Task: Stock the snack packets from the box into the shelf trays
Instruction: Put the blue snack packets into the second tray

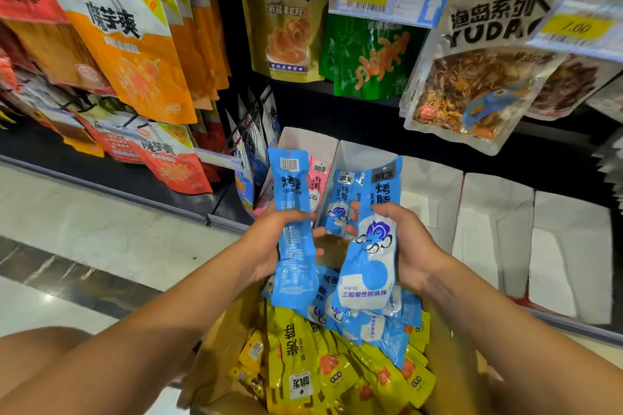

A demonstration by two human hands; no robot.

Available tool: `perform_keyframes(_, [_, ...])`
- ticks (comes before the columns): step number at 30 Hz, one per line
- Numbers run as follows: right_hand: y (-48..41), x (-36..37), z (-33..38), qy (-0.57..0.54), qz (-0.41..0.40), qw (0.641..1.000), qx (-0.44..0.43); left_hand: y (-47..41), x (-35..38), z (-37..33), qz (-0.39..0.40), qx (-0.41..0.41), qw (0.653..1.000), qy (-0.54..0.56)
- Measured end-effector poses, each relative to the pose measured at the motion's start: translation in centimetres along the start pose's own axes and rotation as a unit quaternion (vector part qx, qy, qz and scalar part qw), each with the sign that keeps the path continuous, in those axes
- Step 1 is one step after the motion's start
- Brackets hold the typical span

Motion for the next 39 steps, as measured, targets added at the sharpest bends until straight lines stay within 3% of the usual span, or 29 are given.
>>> perform_keyframes(6, [-0.1,-0.6,0.7,0.047,-0.036,0.997,-0.048,-0.3,-1.4,0.5,-0.03,-0.053,0.997,0.057])
perform_keyframes(11, [-0.2,-0.6,0.9,0.069,-0.03,0.995,-0.072,-0.6,-1.4,0.6,-0.022,-0.076,0.996,0.037])
perform_keyframes(17, [0.2,-0.3,1.0,0.079,-0.012,0.994,-0.077,-0.8,-2.4,-0.8,-0.081,0.002,0.983,-0.165])
perform_keyframes(23, [0.2,-0.2,0.0,0.058,0.019,0.997,-0.036,0.1,-1.5,-3.5,-0.105,0.094,0.965,-0.22])
perform_keyframes(30, [-1.1,-0.9,2.4,0.067,-0.012,0.997,-0.047,0.8,0.2,-5.5,-0.074,0.081,0.951,-0.289])
perform_keyframes(39, [-4.0,-2.1,2.5,0.058,-0.057,0.996,-0.046,-1.8,1.8,-10.9,-0.02,0.141,0.945,-0.295])
Point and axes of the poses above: each hand's wrist, its own y-axis away from the middle knuckle, its own x-axis out of the palm, z = x × y, the point moved 10 cm from there along -y, towards the middle knuckle
